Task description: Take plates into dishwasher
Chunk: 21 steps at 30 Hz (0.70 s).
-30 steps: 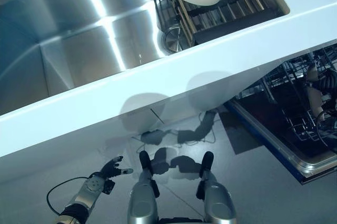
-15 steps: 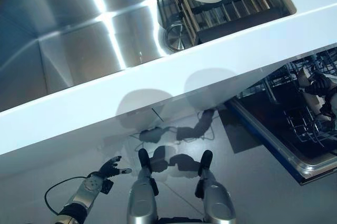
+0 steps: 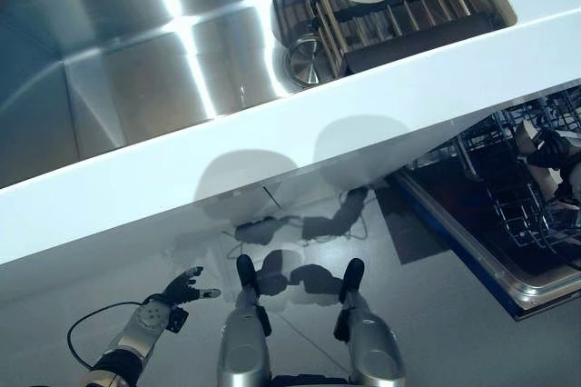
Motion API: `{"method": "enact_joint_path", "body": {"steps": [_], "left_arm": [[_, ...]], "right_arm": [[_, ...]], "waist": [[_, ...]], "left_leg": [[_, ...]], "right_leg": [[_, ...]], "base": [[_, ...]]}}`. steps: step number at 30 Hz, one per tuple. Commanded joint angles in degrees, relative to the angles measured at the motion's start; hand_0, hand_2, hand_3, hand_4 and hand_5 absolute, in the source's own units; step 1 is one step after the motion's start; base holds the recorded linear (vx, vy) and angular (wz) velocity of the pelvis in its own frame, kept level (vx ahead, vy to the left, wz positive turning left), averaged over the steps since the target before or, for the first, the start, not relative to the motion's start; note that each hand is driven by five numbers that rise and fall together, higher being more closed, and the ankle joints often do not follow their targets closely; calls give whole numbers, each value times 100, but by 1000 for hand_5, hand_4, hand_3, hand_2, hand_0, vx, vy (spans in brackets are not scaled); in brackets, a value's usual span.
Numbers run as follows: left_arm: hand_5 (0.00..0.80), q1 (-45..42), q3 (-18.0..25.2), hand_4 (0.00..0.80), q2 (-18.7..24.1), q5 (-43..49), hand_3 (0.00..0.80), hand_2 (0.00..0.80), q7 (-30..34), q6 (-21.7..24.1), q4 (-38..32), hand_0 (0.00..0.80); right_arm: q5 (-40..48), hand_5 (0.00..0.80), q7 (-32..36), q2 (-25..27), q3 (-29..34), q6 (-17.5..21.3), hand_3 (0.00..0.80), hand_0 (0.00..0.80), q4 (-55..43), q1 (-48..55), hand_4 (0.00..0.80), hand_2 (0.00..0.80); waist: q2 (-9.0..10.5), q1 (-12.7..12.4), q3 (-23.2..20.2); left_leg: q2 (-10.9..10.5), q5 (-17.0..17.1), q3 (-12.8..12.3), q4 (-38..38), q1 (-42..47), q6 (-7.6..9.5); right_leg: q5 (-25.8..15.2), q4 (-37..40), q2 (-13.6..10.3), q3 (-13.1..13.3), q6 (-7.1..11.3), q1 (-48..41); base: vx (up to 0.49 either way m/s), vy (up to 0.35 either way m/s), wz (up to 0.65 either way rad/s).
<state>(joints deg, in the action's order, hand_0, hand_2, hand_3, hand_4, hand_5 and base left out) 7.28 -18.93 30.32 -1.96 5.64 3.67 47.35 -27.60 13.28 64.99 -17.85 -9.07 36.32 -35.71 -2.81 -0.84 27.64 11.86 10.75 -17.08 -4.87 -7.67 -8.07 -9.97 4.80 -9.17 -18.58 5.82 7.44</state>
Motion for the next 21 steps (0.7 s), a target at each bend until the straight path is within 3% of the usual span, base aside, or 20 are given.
{"method": "enact_joint_path", "body": {"steps": [1, 2, 5, 7, 8, 10, 11, 13, 15, 17, 18, 21], "left_arm": [[0, 52, -43, 0, 222, -49, 0, 0, 87, 82, -66, 0], [0, 57, -48, 0, 213, -49, 0, 0, 81, 83, -67, 0], [0, 73, -64, 0, 196, -58, 0, 0, 70, 52, -89, 0], [0, 44, -60, 0, 181, -64, 0, 0, 50, 58, -107, 0], [0, 42, -55, 0, 184, -73, 0, 0, 50, 55, -112, 0], [0, 43, -44, 0, 192, -94, 0, 0, 59, 42, -127, 0], [0, 34, -36, 0, 196, -100, 0, 0, 66, 58, -127, 0], [0, 21, -30, 0, 195, -110, 0, 0, 65, 55, -147, 0], [0, 20, -32, 0, 192, -114, 0, 0, 71, 63, -131, 0], [0, 20, -31, 0, 183, -116, 0, 0, 62, 57, -129, 0], [0, 21, -32, 0, 180, -116, 0, 0, 57, 51, -130, 0], [0, 24, -34, 0, 172, -124, 0, 0, 51, 37, -129, 0]], "right_arm": [[-196, 800, -190, 705, 21, -213, 800, 800, -245, -173, 800, 800], [-185, 706, -205, 698, 57, -243, 706, 706, -238, -147, 706, 706], [-180, 640, -232, 692, 97, -271, 640, 640, -221, -120, 640, 640], [-188, 442, -261, 700, 134, -282, 442, 442, -212, -105, 442, 442], [-173, 398, -282, 703, 139, -288, 398, 398, -208, -110, 398, 398], [-184, 213, -292, 711, 135, -292, 213, 213, -212, -138, 213, 213], [-189, 179, -310, 710, 144, -286, 179, 179, -215, -140, 179, 179], [-212, 198, -289, 712, 155, -298, 198, 198, -243, -148, 198, 198], [-202, 166, -337, 703, 148, -293, 166, 166, -233, -136, 166, 166], [-190, 104, -373, 695, 145, -295, 104, 104, -225, -124, 104, 104], [-179, 0, -371, 696, 151, -298, 0, 0, -232, -116, 0, 0], [-178, 0, -380, 694, 188, -320, 0, 0, -276, -97, 0, 0]], "waist": [[204, -86, 64], [200, -76, 68], [196, -69, 65], [191, -75, 63], [190, -79, 63], [186, -81, 60], [182, -80, 57], [181, -80, 48], [182, -81, 37], [188, -83, 28], [191, -82, 28], [201, -82, 30]], "left_leg": [[-6, -156, -94, -13, -275, -130], [-7, -157, -96, -13, -274, -132], [-11, -154, -105, -13, -277, -135], [-15, -154, -121, -13, -278, -139], [-13, -151, -128, -13, -279, -142], [-11, -146, -137, -13, -280, -146], [-12, -145, -143, -13, -280, -146], [-15, -148, -149, -13, -282, -145], [-15, -149, -156, -13, -277, -143], [-17, -149, -155, -13, -274, -141], [-17, -150, -153, -13, -273, -139], [-21, -153, -151, -13, -271, -136]], "right_leg": [[1005, -1047, 17, -348, 73, 307], [1006, -1046, 14, -339, 71, 309], [995, -1026, 14, -336, 68, 307], [985, -1007, 13, -348, 70, 300], [978, -995, 11, -355, 73, 294], [975, -989, 11, -361, 75, 288], [972, -981, 10, -363, 76, 285], [967, -971, 8, -364, 78, 285], [962, -962, 5, -369, 79, 276], [953, -951, 6, -371, 82, 266], [951, -949, 8, -371, 82, 263], [952, -949, 18, -365, 81, 260]], "base": [[0, 0, 0], [0, 0, 0], [0, 0, 0], [0, 0, 0], [0, 0, 0], [0, 0, 0], [0, 0, 0], [0, 0, 0], [0, 0, 0], [0, 0, 0], [0, 0, 0], [0, 0, 0]]}}
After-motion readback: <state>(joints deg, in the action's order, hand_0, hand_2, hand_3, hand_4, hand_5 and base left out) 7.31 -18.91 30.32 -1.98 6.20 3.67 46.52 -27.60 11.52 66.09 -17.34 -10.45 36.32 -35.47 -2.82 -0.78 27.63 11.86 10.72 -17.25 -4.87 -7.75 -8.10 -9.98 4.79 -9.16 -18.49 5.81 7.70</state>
